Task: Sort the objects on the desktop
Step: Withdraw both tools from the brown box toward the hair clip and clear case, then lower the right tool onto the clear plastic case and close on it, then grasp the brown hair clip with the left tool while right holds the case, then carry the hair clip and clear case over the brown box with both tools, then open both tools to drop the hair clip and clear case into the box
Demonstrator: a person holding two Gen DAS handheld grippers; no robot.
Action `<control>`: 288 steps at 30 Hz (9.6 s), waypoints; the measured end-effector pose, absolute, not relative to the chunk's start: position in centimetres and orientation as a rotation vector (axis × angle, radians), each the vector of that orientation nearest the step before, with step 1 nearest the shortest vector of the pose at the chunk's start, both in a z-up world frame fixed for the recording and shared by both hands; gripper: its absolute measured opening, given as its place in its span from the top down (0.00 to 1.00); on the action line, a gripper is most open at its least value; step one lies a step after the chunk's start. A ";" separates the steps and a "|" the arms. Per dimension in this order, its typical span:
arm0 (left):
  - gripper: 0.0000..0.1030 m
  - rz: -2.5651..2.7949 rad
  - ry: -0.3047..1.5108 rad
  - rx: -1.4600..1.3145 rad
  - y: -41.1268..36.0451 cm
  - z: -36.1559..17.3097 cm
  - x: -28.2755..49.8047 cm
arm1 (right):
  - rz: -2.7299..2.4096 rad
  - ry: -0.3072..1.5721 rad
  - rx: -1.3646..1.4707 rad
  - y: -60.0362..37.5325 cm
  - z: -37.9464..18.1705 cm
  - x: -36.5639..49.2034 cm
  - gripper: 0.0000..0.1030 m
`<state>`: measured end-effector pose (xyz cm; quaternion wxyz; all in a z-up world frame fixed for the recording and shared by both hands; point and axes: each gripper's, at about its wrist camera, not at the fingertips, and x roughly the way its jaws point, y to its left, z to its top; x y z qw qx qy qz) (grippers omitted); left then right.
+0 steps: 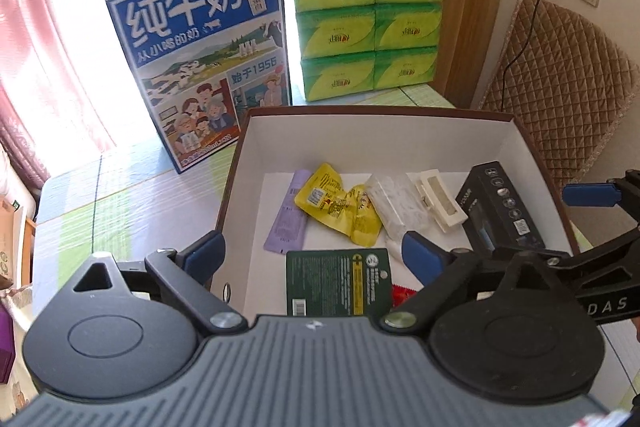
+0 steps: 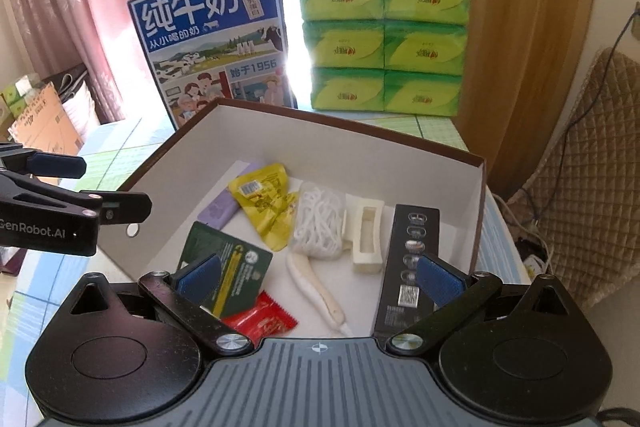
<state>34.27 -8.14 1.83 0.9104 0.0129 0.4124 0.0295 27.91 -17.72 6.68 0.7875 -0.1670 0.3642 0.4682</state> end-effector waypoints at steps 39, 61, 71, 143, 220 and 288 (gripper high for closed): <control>0.07 0.160 0.893 -0.086 -7.7 0.0 15.7 | 1.010 0.901 -0.410 -25.1 5.5 14.4 0.02; 0.07 0.218 1.014 -0.120 -5.3 -5.4 13.1 | 0.995 1.026 -0.441 -24.2 -0.2 12.9 0.02; 0.07 0.224 1.027 -0.129 -4.9 -6.7 13.9 | 1.045 1.014 -0.401 -24.0 -1.9 13.3 0.02; 0.78 0.118 0.901 -0.167 -2.4 -13.7 21.0 | 1.109 0.783 -0.574 -18.7 -8.0 16.5 0.24; 0.78 -0.030 0.727 -0.072 -7.1 2.1 31.3 | 1.143 0.691 -0.361 -19.6 7.4 28.1 0.33; 0.39 -0.020 0.932 -0.005 -5.3 -5.6 44.5 | 1.093 0.757 -0.592 -10.6 -0.8 33.9 0.30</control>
